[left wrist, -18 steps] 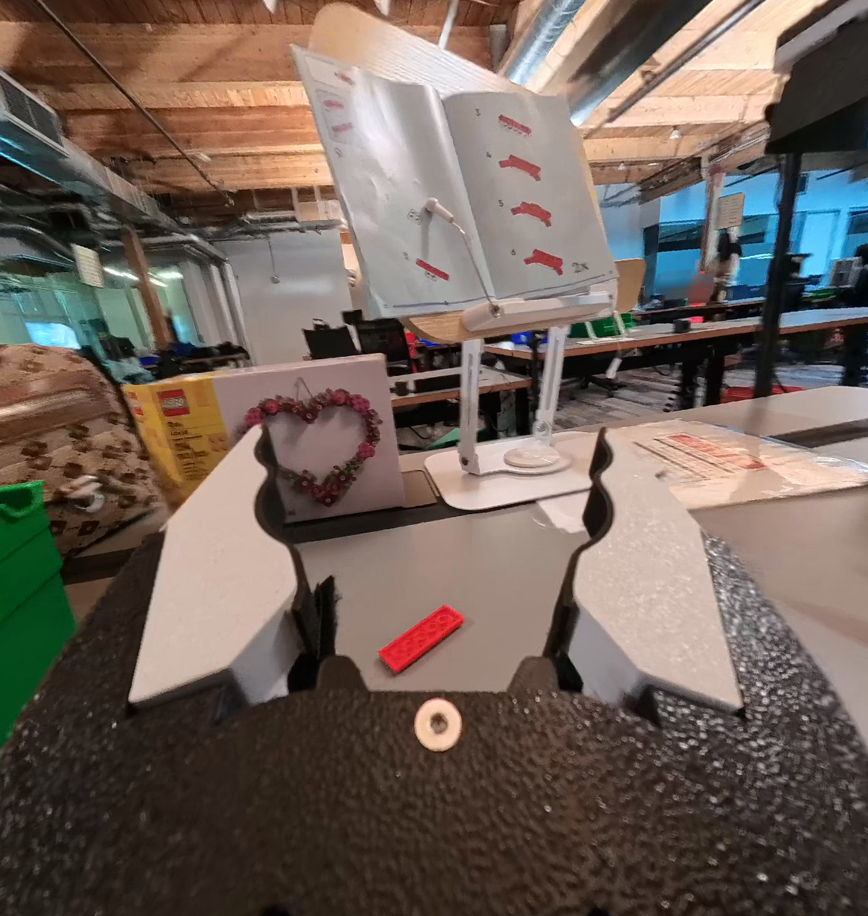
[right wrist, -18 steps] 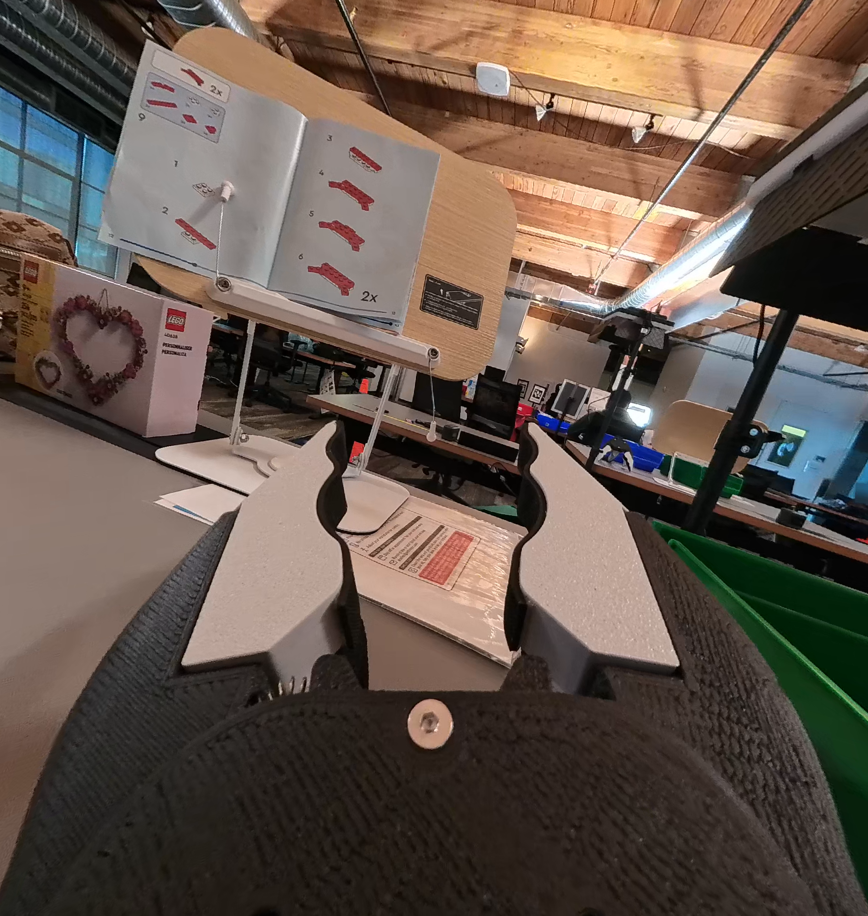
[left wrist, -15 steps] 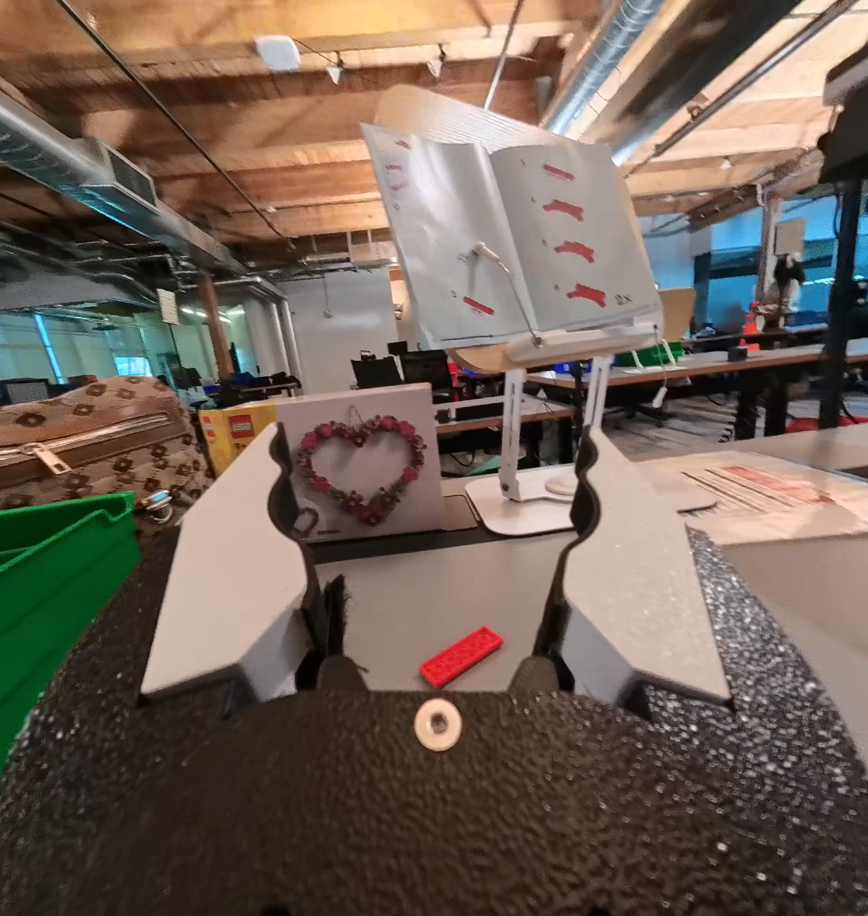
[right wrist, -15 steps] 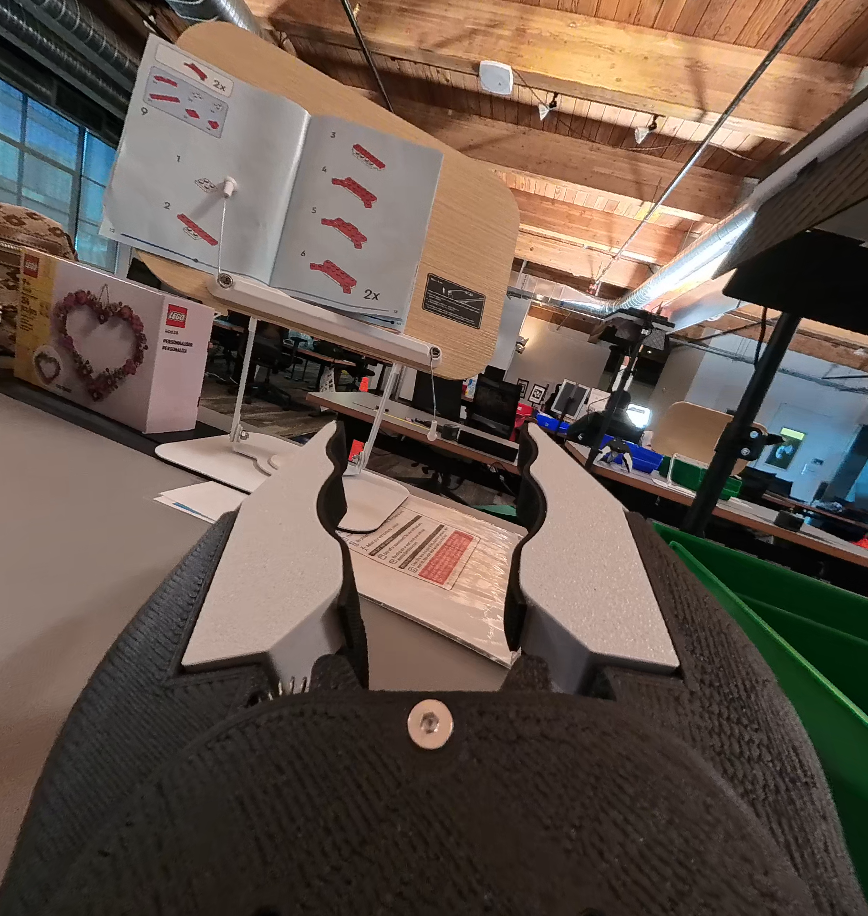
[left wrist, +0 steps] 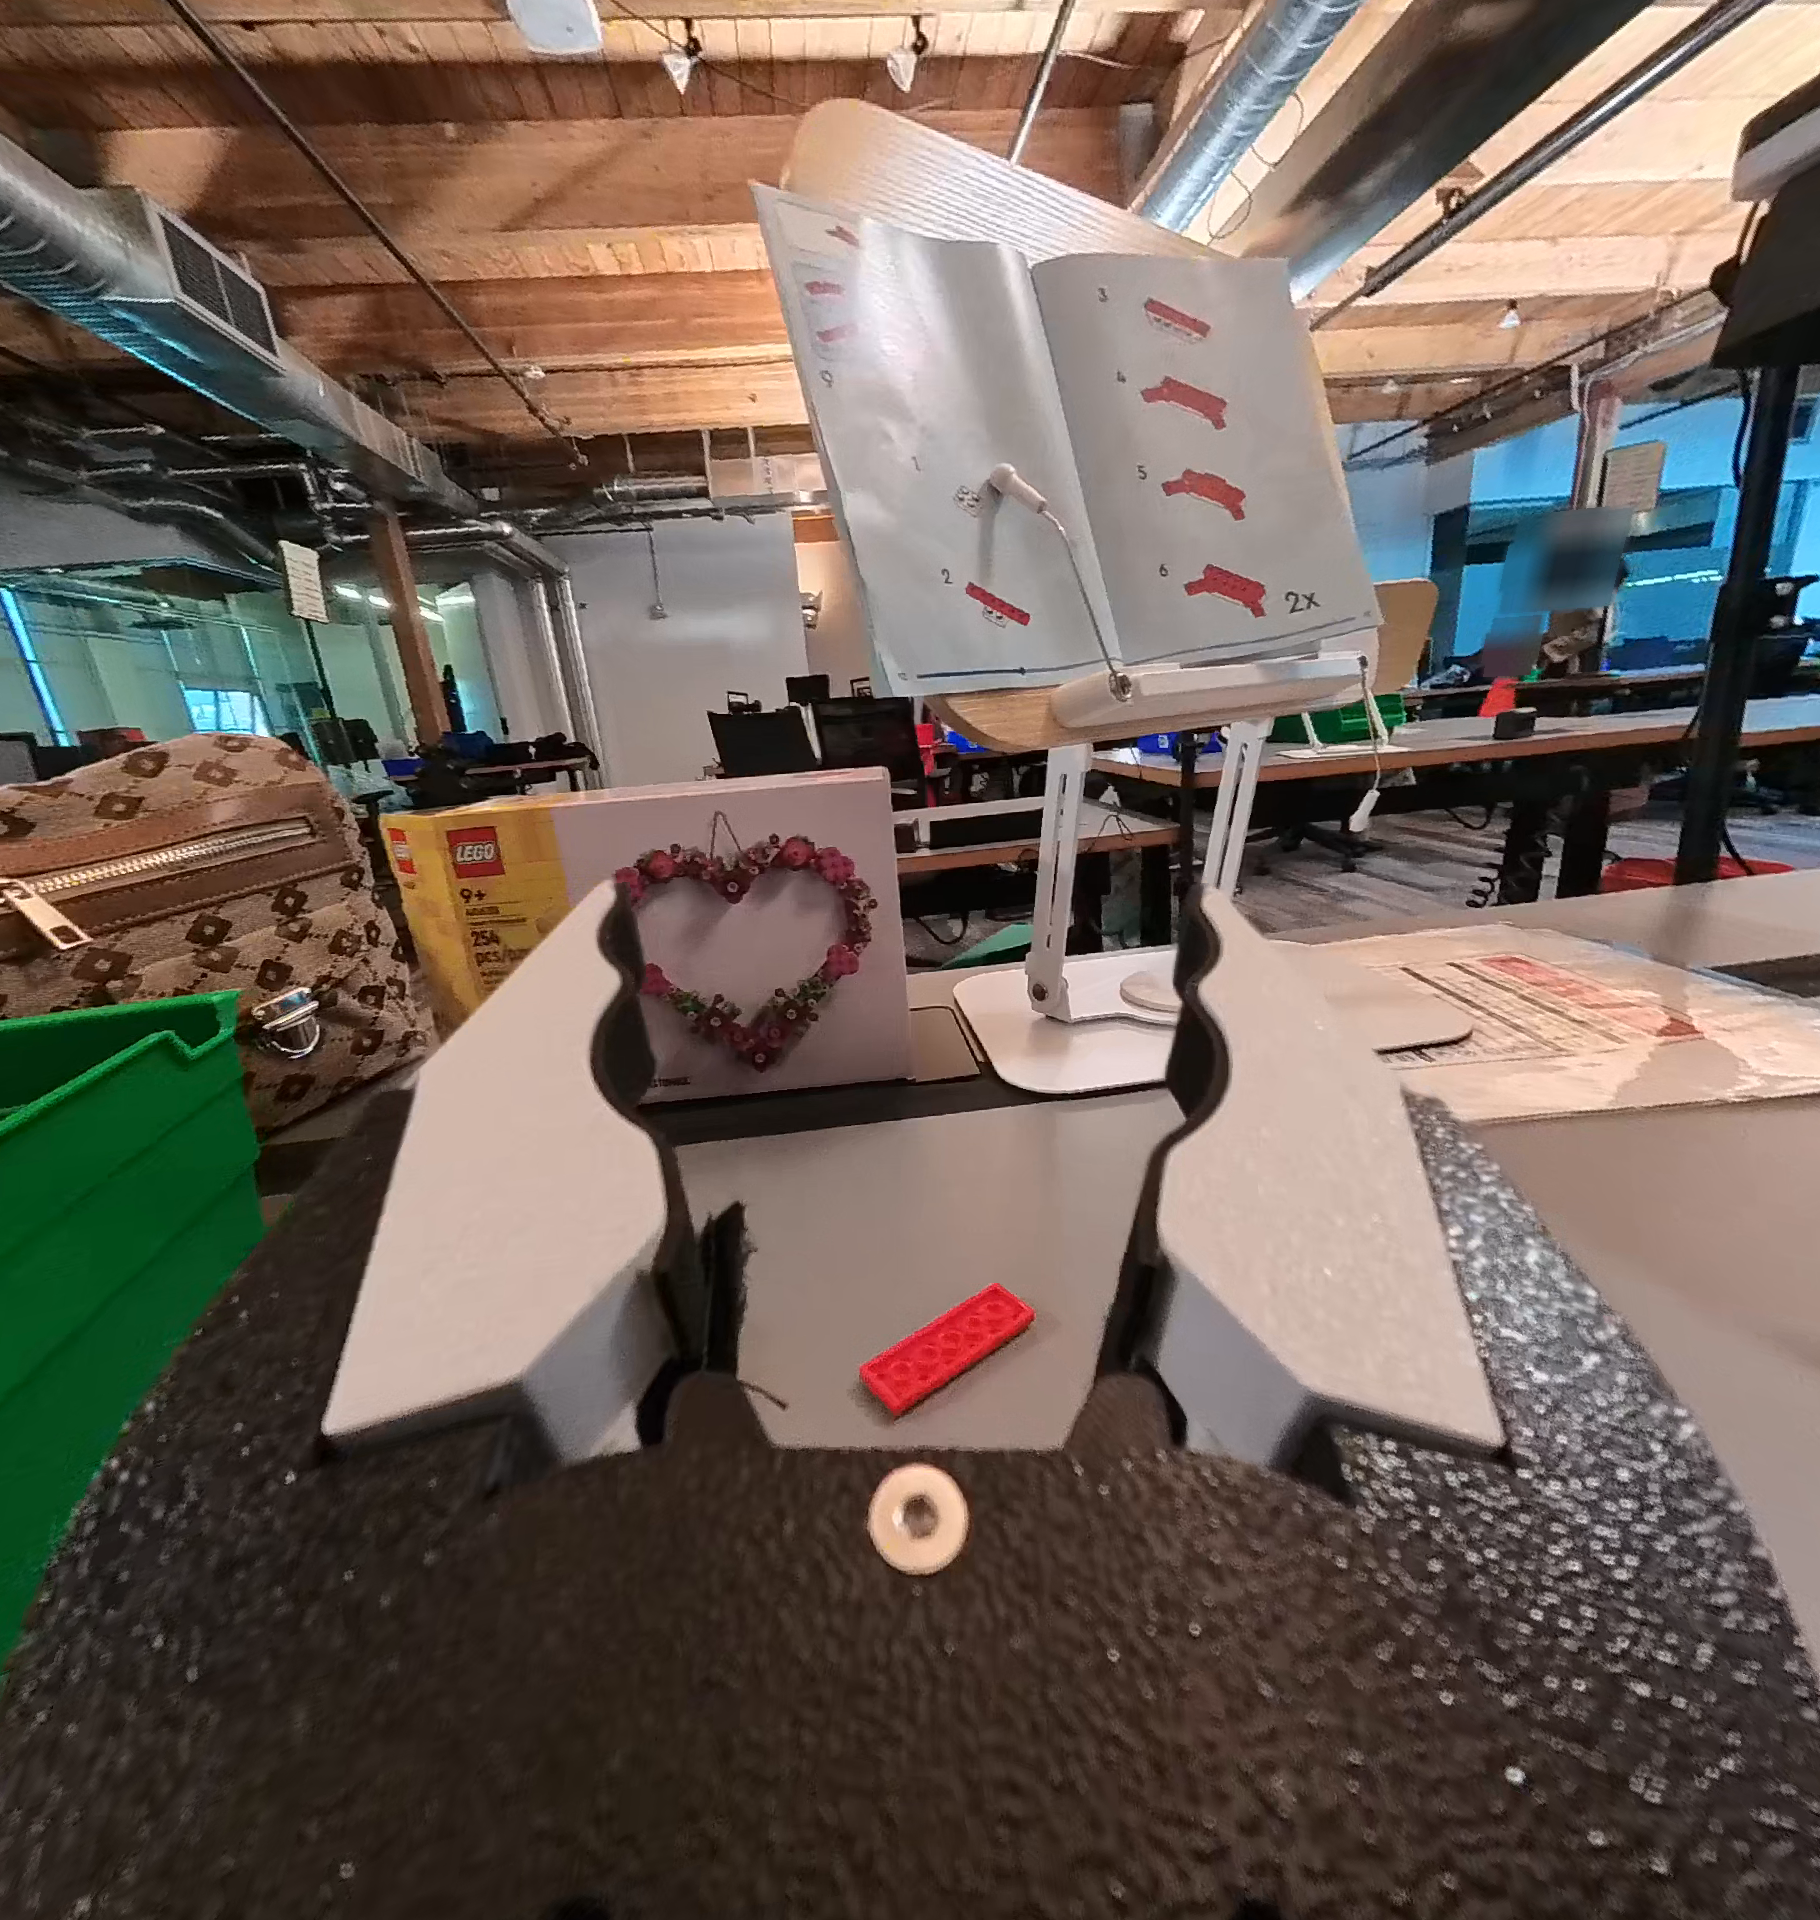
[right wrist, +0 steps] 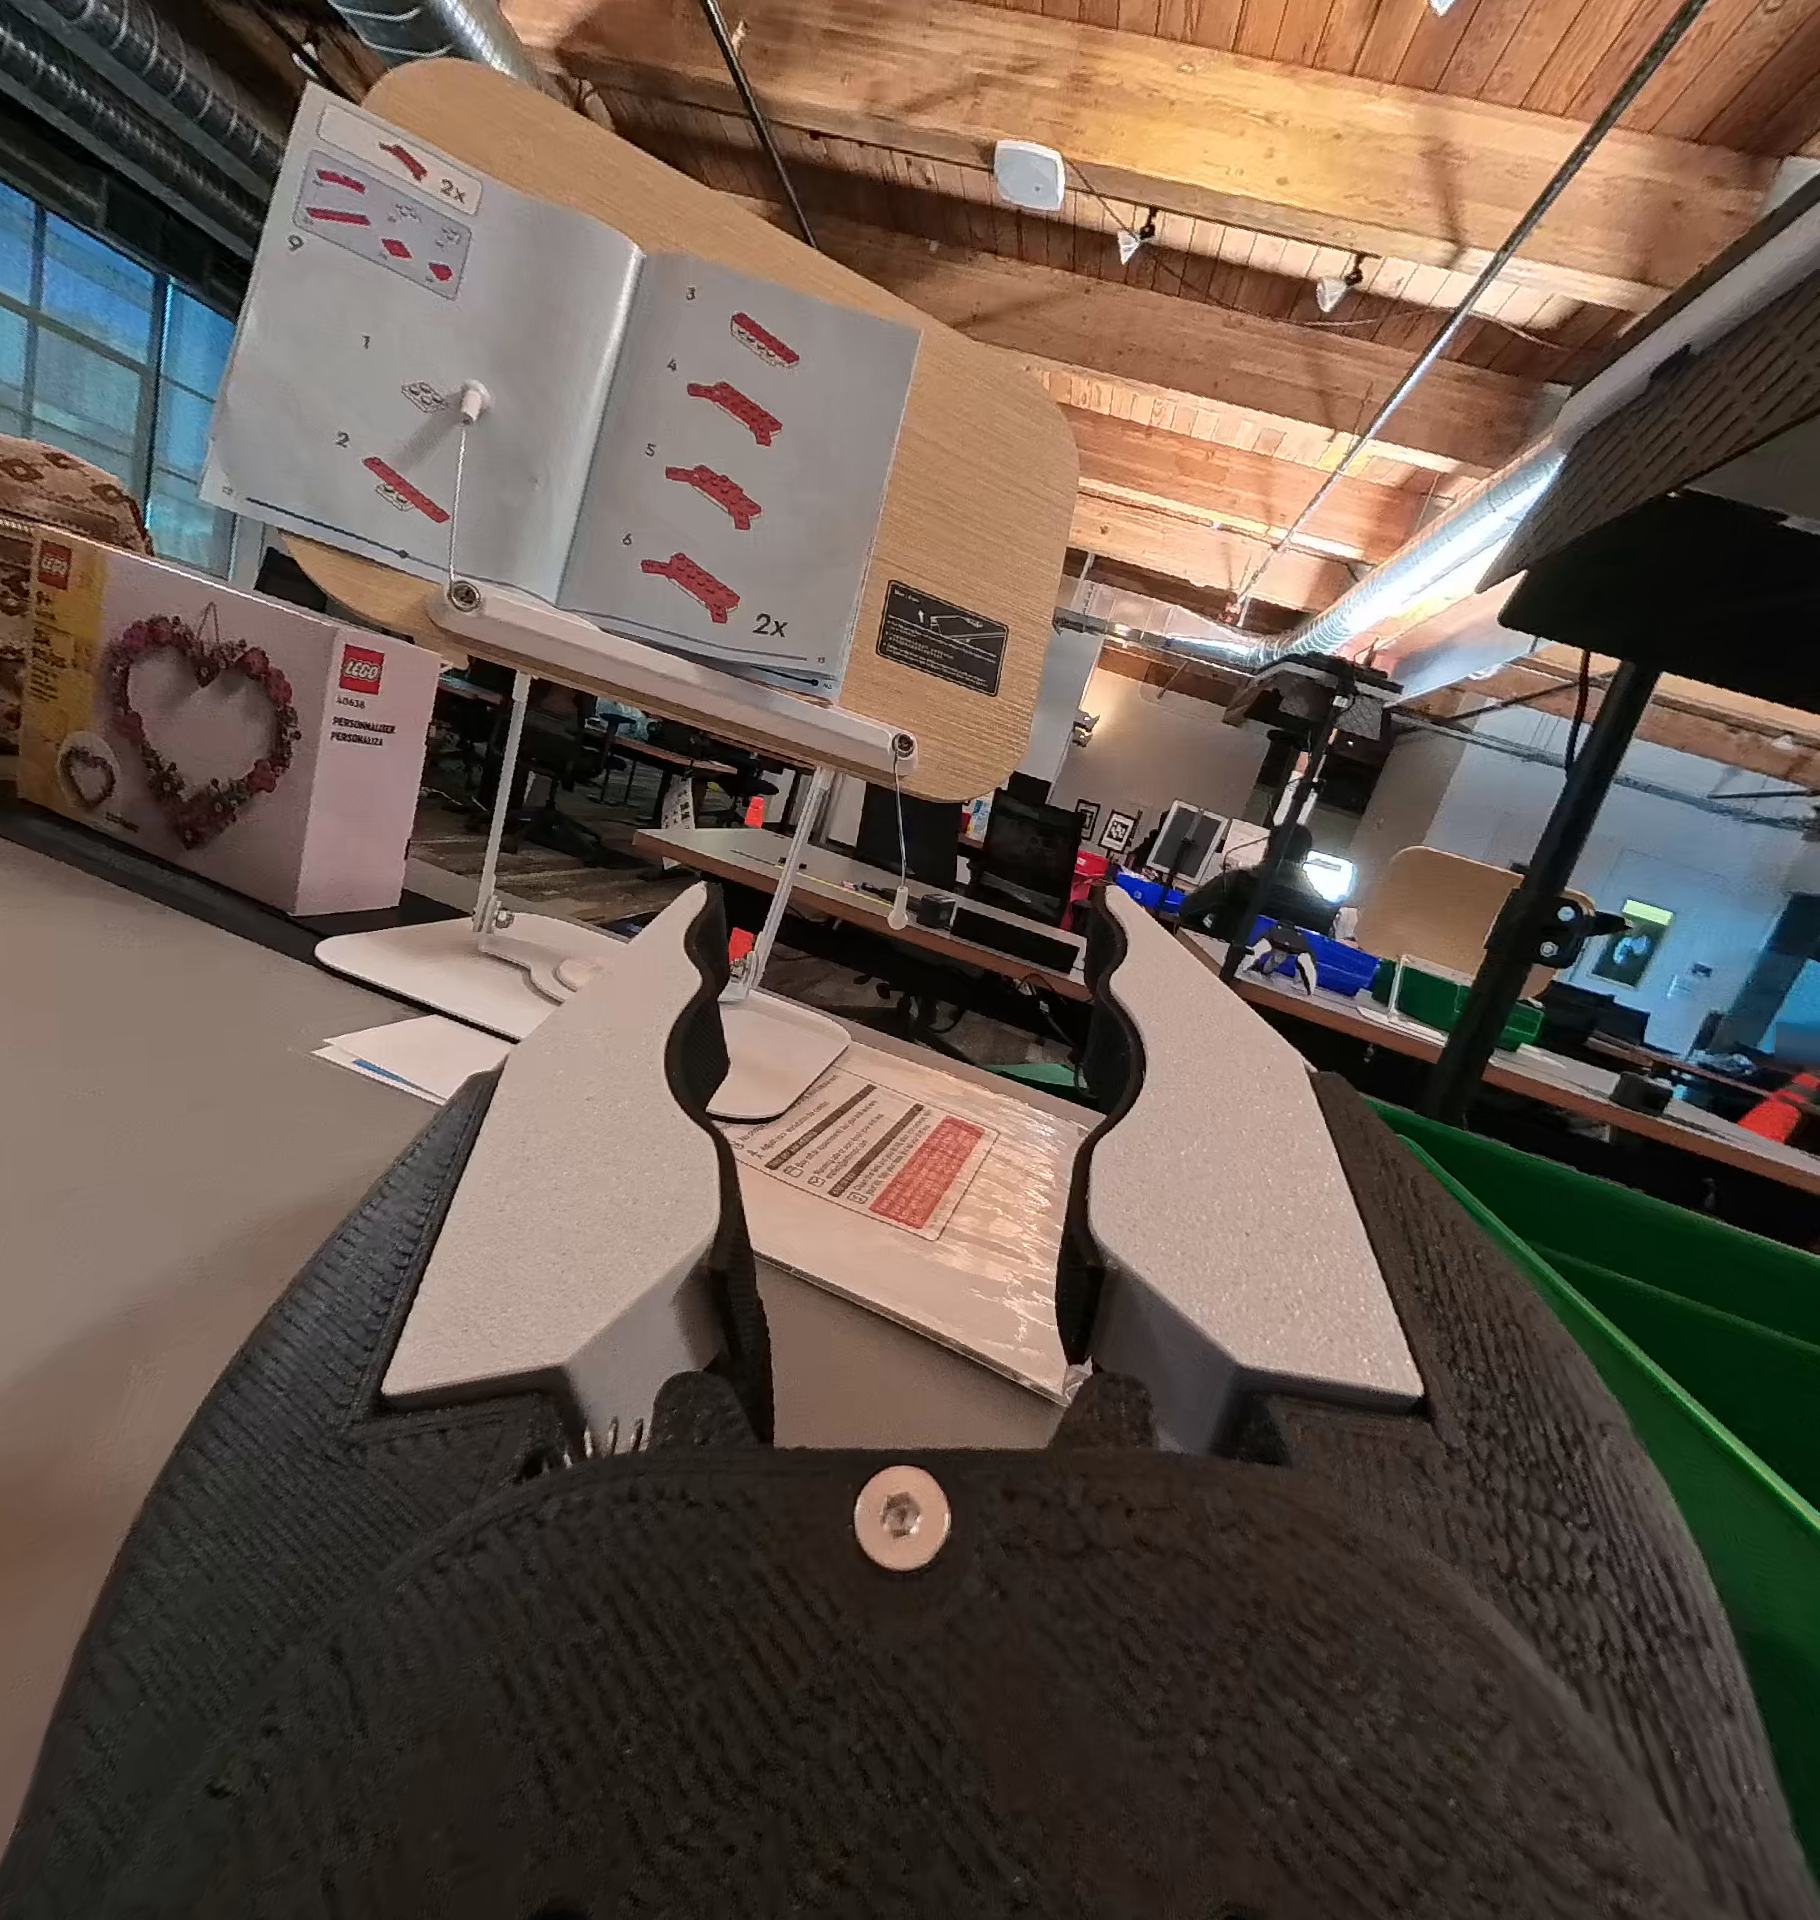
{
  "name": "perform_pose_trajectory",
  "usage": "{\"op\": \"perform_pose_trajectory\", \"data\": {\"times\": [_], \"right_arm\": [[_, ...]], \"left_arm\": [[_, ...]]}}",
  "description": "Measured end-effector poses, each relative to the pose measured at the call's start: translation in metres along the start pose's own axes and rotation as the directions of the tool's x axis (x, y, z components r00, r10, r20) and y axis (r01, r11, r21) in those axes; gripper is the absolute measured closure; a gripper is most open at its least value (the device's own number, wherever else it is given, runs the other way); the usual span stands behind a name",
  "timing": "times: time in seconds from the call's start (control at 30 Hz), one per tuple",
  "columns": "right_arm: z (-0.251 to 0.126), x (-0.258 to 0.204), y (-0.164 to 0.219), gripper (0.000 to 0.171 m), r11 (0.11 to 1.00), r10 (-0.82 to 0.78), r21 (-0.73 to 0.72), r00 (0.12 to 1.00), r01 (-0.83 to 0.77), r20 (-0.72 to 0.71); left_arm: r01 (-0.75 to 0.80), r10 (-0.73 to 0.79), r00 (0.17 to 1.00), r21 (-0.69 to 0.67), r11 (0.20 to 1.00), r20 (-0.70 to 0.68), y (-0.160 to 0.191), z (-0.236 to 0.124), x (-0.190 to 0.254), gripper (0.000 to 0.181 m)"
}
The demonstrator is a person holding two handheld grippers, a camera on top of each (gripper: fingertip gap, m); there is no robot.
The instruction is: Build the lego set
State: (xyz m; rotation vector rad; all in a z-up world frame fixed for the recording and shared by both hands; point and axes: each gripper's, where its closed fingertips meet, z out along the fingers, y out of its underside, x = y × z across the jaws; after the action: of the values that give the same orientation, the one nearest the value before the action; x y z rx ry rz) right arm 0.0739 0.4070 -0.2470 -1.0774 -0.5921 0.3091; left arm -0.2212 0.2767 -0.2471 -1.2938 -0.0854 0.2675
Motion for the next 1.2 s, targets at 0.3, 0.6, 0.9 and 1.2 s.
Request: {"op": "perform_pose_trajectory", "data": {"times": [0.3, 0.6, 0.9, 1.2], "right_arm": [[-0.001, 0.003, 0.0, 0.103, 1.0, 0.009, 0.002, 1.0, -0.009, -0.011], [-0.001, 0.003, -0.001, 0.103, 1.0, 0.006, 0.003, 1.0, -0.006, -0.011], [0.0, 0.001, 0.0, 0.104, 1.0, 0.003, 0.0, 1.0, -0.003, -0.006], [-0.002, 0.006, -0.002, 0.104, 0.999, 0.042, 0.002, 0.997, -0.042, -0.063]], "left_arm": [[-0.015, 0.012, 0.999, -0.067, 0.998, -0.047, 0.012, 0.004, 0.009, 0.082], [0.024, -0.028, 0.998, -0.08, 0.996, -0.056, 0.014, 0.002, 0.003, 0.1], [-0.034, 0.021, 0.986, -0.074, 0.997, -0.168, 0.015, 0.0, 0.027, 0.137], [-0.085, 0.073, 0.982, -0.066, 0.994, -0.173, 0.017, 0.001, 0.031, 0.151]]}}
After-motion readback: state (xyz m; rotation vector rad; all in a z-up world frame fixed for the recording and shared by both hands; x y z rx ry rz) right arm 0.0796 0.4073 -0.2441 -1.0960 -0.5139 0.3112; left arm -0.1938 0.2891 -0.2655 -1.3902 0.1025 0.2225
